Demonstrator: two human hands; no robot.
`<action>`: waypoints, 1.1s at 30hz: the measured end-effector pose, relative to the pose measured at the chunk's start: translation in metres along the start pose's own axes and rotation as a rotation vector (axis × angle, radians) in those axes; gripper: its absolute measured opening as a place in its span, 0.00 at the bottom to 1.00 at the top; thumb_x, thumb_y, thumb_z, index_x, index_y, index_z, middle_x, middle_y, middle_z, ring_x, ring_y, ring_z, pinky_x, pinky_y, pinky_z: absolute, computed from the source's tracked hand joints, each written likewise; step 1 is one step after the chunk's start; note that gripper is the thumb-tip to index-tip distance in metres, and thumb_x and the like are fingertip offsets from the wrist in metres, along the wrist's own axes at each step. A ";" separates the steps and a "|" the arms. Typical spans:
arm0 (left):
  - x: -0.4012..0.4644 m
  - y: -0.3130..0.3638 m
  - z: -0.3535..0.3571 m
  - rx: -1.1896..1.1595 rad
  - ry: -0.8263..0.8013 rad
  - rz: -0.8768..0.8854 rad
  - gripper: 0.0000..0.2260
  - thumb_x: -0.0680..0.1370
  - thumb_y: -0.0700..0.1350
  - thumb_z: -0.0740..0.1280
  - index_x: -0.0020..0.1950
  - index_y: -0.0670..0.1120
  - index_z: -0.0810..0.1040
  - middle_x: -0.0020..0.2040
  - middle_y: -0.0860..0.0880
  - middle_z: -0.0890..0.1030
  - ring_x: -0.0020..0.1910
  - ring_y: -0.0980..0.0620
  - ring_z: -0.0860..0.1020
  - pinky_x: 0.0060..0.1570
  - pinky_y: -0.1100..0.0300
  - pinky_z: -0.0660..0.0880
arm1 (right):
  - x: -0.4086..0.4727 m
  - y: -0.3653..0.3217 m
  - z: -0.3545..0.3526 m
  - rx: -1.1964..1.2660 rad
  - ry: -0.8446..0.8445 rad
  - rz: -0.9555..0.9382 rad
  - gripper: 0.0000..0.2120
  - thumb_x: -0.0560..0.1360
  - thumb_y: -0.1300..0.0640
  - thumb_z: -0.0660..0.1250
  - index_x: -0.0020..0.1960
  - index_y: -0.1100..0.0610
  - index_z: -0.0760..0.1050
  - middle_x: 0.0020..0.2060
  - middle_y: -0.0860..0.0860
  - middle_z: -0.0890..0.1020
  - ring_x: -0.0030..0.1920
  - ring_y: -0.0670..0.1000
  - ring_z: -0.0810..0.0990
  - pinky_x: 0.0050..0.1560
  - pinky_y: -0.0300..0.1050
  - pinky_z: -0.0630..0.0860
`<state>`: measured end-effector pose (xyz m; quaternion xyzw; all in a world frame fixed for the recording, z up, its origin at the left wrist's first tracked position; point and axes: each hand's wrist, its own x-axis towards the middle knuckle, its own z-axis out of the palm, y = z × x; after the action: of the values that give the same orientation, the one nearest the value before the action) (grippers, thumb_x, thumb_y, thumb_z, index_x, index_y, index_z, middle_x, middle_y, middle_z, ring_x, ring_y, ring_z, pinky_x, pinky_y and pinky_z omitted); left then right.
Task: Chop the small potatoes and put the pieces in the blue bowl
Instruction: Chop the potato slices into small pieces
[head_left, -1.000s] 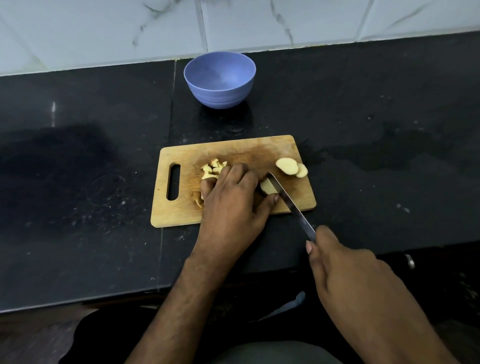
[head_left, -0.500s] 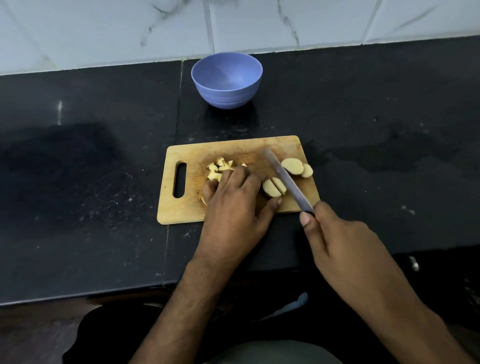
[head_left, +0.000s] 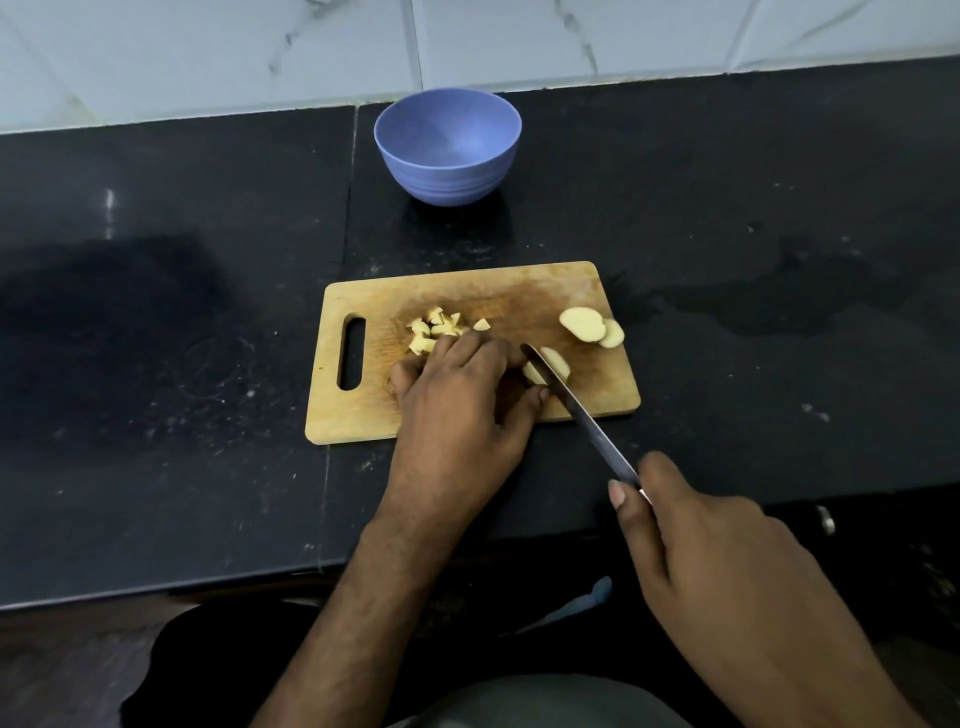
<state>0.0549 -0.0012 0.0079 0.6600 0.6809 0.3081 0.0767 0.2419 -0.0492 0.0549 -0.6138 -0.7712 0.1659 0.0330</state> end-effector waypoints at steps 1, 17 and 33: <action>0.000 0.000 0.000 -0.007 -0.001 -0.003 0.11 0.76 0.54 0.72 0.55 0.53 0.79 0.55 0.59 0.78 0.57 0.57 0.74 0.59 0.53 0.61 | 0.000 -0.001 0.000 -0.010 -0.012 0.002 0.13 0.78 0.37 0.40 0.47 0.44 0.56 0.30 0.47 0.75 0.30 0.45 0.76 0.29 0.36 0.68; 0.002 0.004 -0.001 0.004 -0.005 -0.033 0.10 0.74 0.57 0.69 0.52 0.55 0.77 0.52 0.60 0.76 0.56 0.58 0.72 0.58 0.55 0.61 | 0.050 -0.009 0.012 -0.031 0.078 -0.126 0.09 0.83 0.43 0.48 0.50 0.46 0.61 0.30 0.46 0.70 0.30 0.47 0.71 0.31 0.45 0.69; 0.000 0.006 -0.002 -0.006 0.026 -0.041 0.13 0.75 0.51 0.68 0.54 0.50 0.68 0.48 0.56 0.73 0.50 0.54 0.70 0.55 0.55 0.60 | 0.012 0.019 0.008 0.058 0.055 -0.116 0.14 0.80 0.40 0.48 0.41 0.46 0.61 0.22 0.48 0.71 0.22 0.45 0.73 0.22 0.39 0.67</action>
<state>0.0593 -0.0021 0.0124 0.6414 0.6944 0.3171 0.0762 0.2549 -0.0355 0.0401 -0.5710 -0.7992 0.1691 0.0816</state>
